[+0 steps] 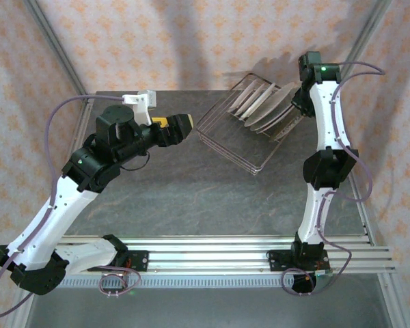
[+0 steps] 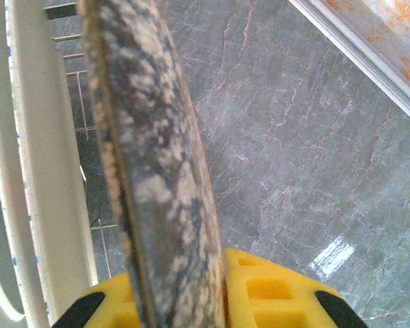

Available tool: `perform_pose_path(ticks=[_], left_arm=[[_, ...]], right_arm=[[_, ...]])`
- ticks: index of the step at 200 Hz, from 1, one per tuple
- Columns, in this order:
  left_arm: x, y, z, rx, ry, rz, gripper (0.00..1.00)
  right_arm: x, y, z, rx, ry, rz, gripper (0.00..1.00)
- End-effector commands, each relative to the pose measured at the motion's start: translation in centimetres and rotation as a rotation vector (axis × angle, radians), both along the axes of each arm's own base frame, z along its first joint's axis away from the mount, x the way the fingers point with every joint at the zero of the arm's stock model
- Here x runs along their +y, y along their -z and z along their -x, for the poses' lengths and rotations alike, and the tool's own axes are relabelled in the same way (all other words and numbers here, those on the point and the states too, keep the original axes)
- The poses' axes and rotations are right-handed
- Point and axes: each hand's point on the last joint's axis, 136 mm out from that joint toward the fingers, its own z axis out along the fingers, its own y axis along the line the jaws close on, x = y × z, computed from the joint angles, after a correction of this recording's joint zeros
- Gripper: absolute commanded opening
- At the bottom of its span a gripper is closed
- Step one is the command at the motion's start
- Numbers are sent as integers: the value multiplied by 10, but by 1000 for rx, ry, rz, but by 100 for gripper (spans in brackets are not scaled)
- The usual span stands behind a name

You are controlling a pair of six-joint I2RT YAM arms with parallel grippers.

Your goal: Unload the plates from the dish rack

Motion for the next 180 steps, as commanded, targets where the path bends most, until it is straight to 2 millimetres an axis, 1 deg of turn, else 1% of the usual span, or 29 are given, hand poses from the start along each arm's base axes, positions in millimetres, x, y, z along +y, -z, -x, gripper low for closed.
perform_pose_path(ticks=[1,80,124,166,180], left_arm=[[-5,-5,0,-27,19,13,98],[-6,-5,-1,-28,23,14,98],[-7,-5,-1,-29,22,14,98],[-6,-6,0,-33,21,17,98],[-6,-5,0,-32,21,16,98]], right_arm=[[-6,-73,18,-177,4,61,0],[-8,-96,35,-227,31,65,0],[-8,-104,45,-236,42,61,0],[-11,-119,57,-272,59,69,0],[-11,-120,60,-270,60,70,0]])
